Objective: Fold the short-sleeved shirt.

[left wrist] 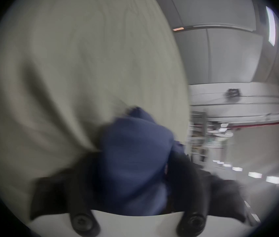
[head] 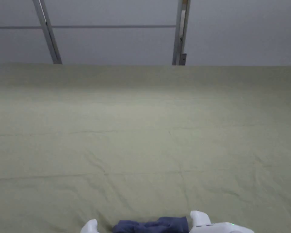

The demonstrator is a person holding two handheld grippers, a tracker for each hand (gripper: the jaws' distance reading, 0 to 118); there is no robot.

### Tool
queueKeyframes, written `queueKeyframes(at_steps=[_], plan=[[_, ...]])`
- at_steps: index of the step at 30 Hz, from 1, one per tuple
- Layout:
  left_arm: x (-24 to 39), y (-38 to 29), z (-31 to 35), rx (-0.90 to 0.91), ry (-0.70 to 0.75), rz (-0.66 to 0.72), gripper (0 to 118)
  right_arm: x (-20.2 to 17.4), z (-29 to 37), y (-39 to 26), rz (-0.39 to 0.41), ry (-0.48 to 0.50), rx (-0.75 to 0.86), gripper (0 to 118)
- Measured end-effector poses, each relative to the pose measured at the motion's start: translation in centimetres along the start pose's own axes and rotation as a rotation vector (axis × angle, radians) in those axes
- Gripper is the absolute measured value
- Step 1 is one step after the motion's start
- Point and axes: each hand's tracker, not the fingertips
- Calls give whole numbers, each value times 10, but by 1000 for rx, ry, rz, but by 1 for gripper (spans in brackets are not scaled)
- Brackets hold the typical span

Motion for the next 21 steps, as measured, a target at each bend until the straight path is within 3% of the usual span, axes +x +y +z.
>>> queueKeyframes(at_steps=[1,2,3,5,9,12,15,17,18,19,20,21], plan=[[-8,-2,3,-37,-120,37,34,-3,1,-1,-17,42,-12,2],[-9,0,9,-33,-211,103,32,-5,3,-3,1,-1,-3,2],[-39,11,-11,-66,-205,168,31,-11,7,-3,3,3,6,2],[-41,14,1,-28,-272,204,30,-28,22,-5,63,17,87,2],[-80,31,64,131,-330,232,29,-54,49,6,150,52,144,2],[-137,65,132,286,-257,293,28,-68,61,14,193,-8,161,2],[-192,100,202,441,-132,331,28,-76,63,19,168,-10,165,2],[-222,126,233,514,-8,281,29,-82,60,19,156,-13,172,2],[-238,143,246,537,75,267,33,-87,57,20,156,-14,169,2],[-249,156,255,555,175,274,56,-92,54,21,161,-23,167,2],[-252,165,262,581,312,292,90,-98,51,21,175,-45,167,2],[-250,170,268,626,457,294,117,-104,49,22,203,-73,164,2]])
